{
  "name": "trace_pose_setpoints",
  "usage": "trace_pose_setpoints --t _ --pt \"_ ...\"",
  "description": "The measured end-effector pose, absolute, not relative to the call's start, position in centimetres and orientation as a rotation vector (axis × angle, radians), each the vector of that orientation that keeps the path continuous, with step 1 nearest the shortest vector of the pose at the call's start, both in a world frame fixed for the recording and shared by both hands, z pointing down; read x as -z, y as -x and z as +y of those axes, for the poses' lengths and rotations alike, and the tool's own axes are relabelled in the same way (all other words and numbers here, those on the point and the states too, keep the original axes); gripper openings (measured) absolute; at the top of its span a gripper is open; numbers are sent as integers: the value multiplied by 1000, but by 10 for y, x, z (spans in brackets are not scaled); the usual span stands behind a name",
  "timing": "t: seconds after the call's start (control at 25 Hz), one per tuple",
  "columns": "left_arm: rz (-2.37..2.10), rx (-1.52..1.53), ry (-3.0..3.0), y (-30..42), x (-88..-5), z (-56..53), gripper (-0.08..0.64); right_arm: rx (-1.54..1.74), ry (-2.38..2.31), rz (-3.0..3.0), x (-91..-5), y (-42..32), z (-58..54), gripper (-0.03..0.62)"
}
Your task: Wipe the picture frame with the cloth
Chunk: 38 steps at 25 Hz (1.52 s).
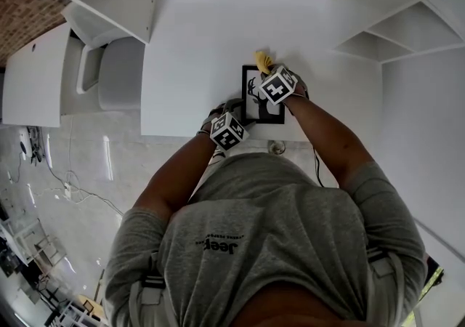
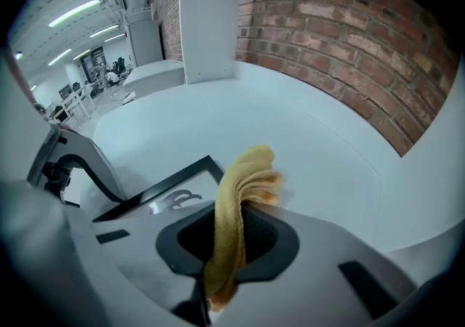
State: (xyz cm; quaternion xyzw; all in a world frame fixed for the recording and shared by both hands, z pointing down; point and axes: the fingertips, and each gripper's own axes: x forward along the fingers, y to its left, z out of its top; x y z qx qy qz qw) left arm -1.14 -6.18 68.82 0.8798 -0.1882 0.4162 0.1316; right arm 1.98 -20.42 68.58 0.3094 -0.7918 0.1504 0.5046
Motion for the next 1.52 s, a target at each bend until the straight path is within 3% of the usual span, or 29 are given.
trace_pose_setpoints --t 0.76,1.52 --pt "-541 -1210 -2549 12 -689 -60 310 -463 -375 -1925 -688 -14 -44 54" --pt "-538 -1222 -2543 11 -689 -61 310 -469 -375 -1938 -687 -15 -43 53"
